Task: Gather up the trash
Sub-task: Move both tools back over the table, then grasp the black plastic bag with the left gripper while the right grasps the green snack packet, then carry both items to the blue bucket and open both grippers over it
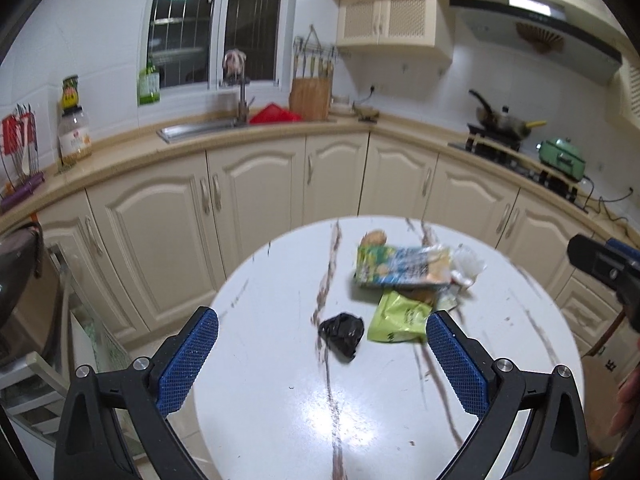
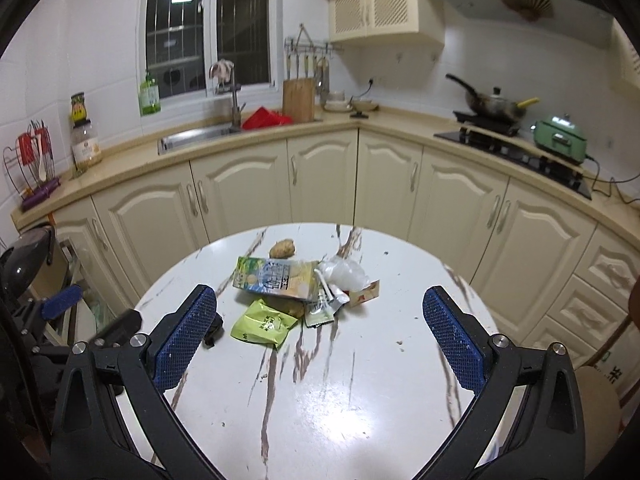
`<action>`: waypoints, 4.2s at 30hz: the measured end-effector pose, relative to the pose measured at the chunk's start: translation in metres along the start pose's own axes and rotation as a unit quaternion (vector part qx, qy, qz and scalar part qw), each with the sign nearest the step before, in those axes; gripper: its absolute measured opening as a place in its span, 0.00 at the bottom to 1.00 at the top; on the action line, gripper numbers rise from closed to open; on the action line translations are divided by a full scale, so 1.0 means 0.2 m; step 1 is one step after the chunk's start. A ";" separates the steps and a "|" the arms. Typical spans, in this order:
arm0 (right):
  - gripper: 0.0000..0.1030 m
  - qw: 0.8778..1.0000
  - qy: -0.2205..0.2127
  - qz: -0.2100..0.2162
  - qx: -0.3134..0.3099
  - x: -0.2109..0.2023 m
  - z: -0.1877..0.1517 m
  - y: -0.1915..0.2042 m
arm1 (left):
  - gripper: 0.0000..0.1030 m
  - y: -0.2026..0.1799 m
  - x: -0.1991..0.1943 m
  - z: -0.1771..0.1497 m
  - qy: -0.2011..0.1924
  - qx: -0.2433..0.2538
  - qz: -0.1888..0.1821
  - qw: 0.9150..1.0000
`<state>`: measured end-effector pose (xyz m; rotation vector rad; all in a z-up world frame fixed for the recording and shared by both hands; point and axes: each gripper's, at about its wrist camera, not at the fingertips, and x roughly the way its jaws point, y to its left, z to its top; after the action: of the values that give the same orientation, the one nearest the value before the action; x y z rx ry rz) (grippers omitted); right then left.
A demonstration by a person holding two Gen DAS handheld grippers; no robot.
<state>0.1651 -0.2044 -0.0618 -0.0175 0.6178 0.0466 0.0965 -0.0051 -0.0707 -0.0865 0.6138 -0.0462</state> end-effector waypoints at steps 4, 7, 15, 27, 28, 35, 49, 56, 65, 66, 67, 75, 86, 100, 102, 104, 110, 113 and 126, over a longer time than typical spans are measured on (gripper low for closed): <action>1.00 1.000 0.026 0.006 -0.006 0.14 0.00 0.02 | 0.99 0.06 0.24 0.02 0.042 -0.003 0.004 0.999; 1.00 0.999 0.046 0.012 -0.008 0.25 -0.01 0.03 | 0.98 0.09 0.40 0.02 0.072 -0.005 0.001 0.997; 1.00 0.996 0.089 0.027 -0.006 0.49 -0.04 0.08 | 0.98 0.14 0.73 0.12 0.117 0.003 -0.006 0.993; 1.00 0.992 0.126 0.029 0.003 0.65 -0.08 0.09 | 0.55 0.16 1.03 0.19 0.145 0.031 -0.027 0.989; 1.00 0.991 0.129 0.029 0.004 0.67 -0.09 0.09 | 0.51 0.17 1.04 0.19 0.143 0.031 -0.028 0.989; 1.00 0.986 0.162 0.042 0.022 0.78 -0.14 0.14 | 0.39 0.32 1.03 0.17 0.131 0.005 -0.029 0.991; 0.92 0.975 0.215 0.006 0.049 1.04 -0.27 0.32 | 0.38 0.44 0.87 0.04 0.120 -0.017 -0.008 0.993; 0.63 0.983 0.185 -0.011 0.007 1.03 -0.29 0.39 | 0.38 0.46 0.79 0.02 0.118 -0.020 -0.018 0.993; 0.31 0.981 0.185 0.043 0.029 0.93 -0.31 0.23 | 0.38 0.40 0.66 0.00 0.108 -0.014 -0.021 0.994; 0.31 0.981 0.186 0.050 0.034 0.92 -0.32 0.22 | 0.38 0.39 0.65 0.00 0.107 -0.013 -0.021 0.994; 0.30 0.980 0.186 0.055 0.039 0.90 -0.33 0.20 | 0.38 0.38 0.63 0.00 0.106 -0.012 -0.021 0.994; 0.30 0.981 0.162 0.079 0.068 0.71 -0.34 0.07 | 0.38 0.24 0.49 0.01 0.095 0.009 -0.027 0.995; 0.30 0.987 0.095 0.079 0.103 0.34 -0.27 -0.22 | 0.38 -0.12 0.22 0.07 0.056 0.052 -0.069 0.995; 0.30 0.986 0.035 0.009 0.165 -0.18 -0.37 -0.94 | 0.39 -0.94 -0.02 0.01 0.033 0.151 -0.174 0.973; 0.30 0.984 0.033 -0.007 0.177 -0.23 -0.40 -1.03 | 0.39 -1.09 -0.03 -0.02 0.036 0.165 -0.198 0.966; 0.30 0.981 0.034 -0.027 0.191 -0.29 -0.45 -1.15 | 0.39 -1.21 -0.04 -0.05 0.041 0.178 -0.217 0.959; 0.30 0.965 0.059 -0.084 0.241 -0.38 -0.67 -1.51 | 0.39 -1.59 0.03 -0.20 0.082 0.215 -0.272 0.934; 0.30 0.954 0.081 -0.105 0.269 -0.37 -0.81 -1.68 | 0.39 -1.76 0.11 -0.25 0.102 0.230 -0.284 0.925; 0.30 0.912 0.161 -0.106 0.361 -0.12 -1.30 -2.12 | 0.39 -2.38 0.70 -0.39 0.202 0.295 -0.285 0.889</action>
<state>0.0153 -0.6372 -0.2584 0.6375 0.9316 -0.4070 0.1581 -0.4929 -0.1691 0.3469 0.9503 -0.8378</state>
